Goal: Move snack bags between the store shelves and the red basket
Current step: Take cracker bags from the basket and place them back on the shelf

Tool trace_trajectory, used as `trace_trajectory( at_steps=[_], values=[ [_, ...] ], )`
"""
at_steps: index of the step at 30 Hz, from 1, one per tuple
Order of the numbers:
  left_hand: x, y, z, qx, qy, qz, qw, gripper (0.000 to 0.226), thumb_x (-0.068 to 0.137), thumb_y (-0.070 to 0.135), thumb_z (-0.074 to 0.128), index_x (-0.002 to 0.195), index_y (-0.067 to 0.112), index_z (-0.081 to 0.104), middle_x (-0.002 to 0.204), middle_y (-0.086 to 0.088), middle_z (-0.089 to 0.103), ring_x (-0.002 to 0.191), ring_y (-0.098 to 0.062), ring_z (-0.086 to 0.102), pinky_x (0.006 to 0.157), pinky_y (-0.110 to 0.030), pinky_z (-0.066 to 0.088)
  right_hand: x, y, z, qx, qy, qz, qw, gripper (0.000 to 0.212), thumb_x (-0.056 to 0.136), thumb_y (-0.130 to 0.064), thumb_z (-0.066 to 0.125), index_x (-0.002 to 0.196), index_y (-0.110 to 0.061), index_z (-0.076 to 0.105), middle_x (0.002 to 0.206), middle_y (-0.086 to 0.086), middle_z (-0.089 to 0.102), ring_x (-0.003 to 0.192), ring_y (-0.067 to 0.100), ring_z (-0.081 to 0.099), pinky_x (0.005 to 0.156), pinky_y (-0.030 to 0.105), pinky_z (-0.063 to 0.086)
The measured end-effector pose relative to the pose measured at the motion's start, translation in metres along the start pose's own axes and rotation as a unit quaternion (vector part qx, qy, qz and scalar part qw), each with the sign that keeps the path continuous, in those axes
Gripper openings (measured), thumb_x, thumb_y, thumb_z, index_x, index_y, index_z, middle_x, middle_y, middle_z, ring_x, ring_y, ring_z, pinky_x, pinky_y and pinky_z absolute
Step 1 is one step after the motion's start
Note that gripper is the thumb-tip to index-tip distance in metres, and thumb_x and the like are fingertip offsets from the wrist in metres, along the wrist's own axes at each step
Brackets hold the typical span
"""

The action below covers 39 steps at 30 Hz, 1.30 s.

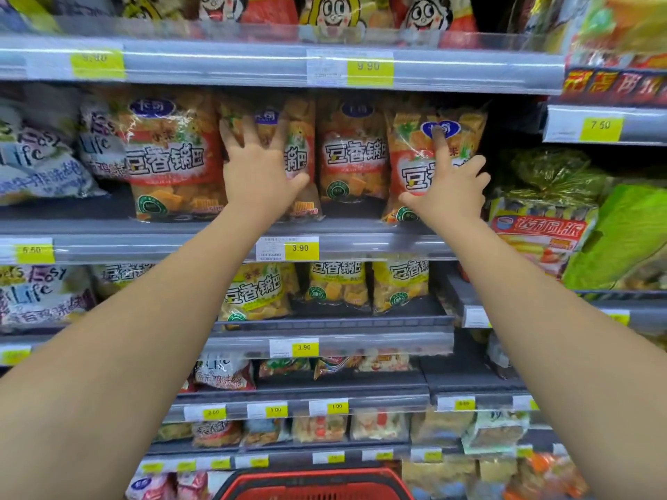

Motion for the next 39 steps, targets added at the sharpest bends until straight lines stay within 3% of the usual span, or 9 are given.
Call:
trace_trajectory(
  at_steps=[4,9,14,17,22,25,28,33,39],
  values=[
    [0.003,0.0,0.005,0.002,-0.018,0.014,1.0,0.085,0.088,0.067,0.038,0.151,0.037,-0.009,0.16,-0.018,0.0,0.142,-0.051,-0.007,0.097,-0.061,0.042,0.001,0.0,-0.003,-0.008,-0.025,0.009,1.0,0.106,0.075,-0.058,0.07,0.147,-0.049,-0.007,0.139,0.024,0.022,0.118,0.039,0.034,0.088,0.043,0.043],
    [-0.003,0.0,-0.013,-0.003,-0.01,0.027,1.0,0.092,0.084,0.079,0.027,0.152,0.031,-0.012,0.157,-0.023,-0.016,0.141,-0.054,-0.006,0.113,-0.062,0.006,-0.011,-0.001,-0.016,0.037,-0.049,0.011,0.998,0.109,0.072,-0.076,0.059,0.145,-0.05,-0.018,0.136,0.026,0.027,0.118,0.043,0.036,0.094,0.047,0.038],
    [-0.062,-0.008,-0.022,-0.026,0.066,0.065,0.995,0.081,0.092,0.062,0.038,0.154,0.017,0.011,0.159,-0.022,0.006,0.145,-0.044,0.006,0.115,-0.056,0.011,-0.067,-0.019,-0.03,0.07,0.116,-0.048,0.99,0.083,0.085,-0.059,0.056,0.151,-0.04,0.009,0.141,0.026,0.03,0.121,0.042,0.035,0.097,0.049,0.034],
    [-0.112,-0.023,-0.002,-0.051,0.063,0.078,0.994,0.07,0.092,0.054,0.044,0.147,0.012,0.032,0.152,-0.024,0.028,0.141,-0.044,0.023,0.112,-0.056,0.022,-0.12,-0.032,0.0,0.096,0.119,-0.091,0.984,0.068,0.088,-0.043,0.058,0.148,-0.031,0.027,0.139,0.026,0.033,0.121,0.04,0.034,0.098,0.051,0.033],
    [-0.2,-0.061,0.055,-0.04,0.016,0.074,0.996,0.062,0.089,0.047,0.05,0.137,0.009,0.047,0.142,-0.025,0.042,0.133,-0.044,0.036,0.104,-0.056,0.033,-0.219,-0.03,0.096,0.06,-0.005,-0.107,0.992,0.066,0.084,-0.041,0.062,0.144,-0.029,0.036,0.137,0.024,0.038,0.121,0.041,0.036,0.094,0.054,0.035],
    [-0.26,-0.086,0.102,-0.033,-0.061,0.066,0.995,0.065,0.087,0.05,0.048,0.138,0.009,0.045,0.14,-0.027,0.043,0.13,-0.046,0.038,0.101,-0.057,0.037,-0.282,-0.012,0.157,0.007,-0.11,-0.087,0.99,0.065,0.085,-0.042,0.062,0.144,-0.03,0.038,0.138,0.027,0.039,0.124,0.045,0.037,0.096,0.055,0.035],
    [-0.324,-0.107,0.158,-0.023,-0.16,0.071,0.984,0.07,0.085,0.054,0.048,0.139,0.01,0.045,0.141,-0.028,0.042,0.131,-0.046,0.037,0.104,-0.058,0.035,-0.342,0.012,0.212,-0.045,-0.195,-0.072,0.977,0.058,0.084,-0.046,0.046,0.14,-0.028,0.045,0.129,0.025,0.047,0.116,0.044,0.044,0.09,0.053,0.042],
    [-0.43,-0.127,0.25,-0.014,-0.251,0.111,0.961,0.069,0.082,0.053,0.06,0.137,0.011,0.049,0.137,-0.027,0.046,0.128,-0.047,0.041,0.103,-0.058,0.036,-0.44,0.067,0.307,-0.104,-0.293,-0.067,0.948,0.067,0.068,-0.045,0.075,0.129,-0.024,0.056,0.117,0.023,0.055,0.101,0.042,0.053,0.079,0.051,0.048],
    [-0.562,-0.147,0.386,-0.014,-0.377,0.102,0.921,0.069,0.088,0.055,0.033,0.137,0.01,0.051,0.139,-0.027,0.045,0.128,-0.048,0.039,0.104,-0.058,0.032,-0.55,0.154,0.428,-0.159,-0.386,-0.061,0.907,0.069,0.058,-0.047,0.081,0.119,-0.023,0.06,0.106,0.022,0.057,0.09,0.039,0.057,0.07,0.048,0.05]
  ],
)
Point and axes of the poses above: each hand's wrist, its own x-axis towards the middle knuckle, its own z-axis out of the palm, y = z × x, the point moved 8 cm from there along x, towards the middle knuckle
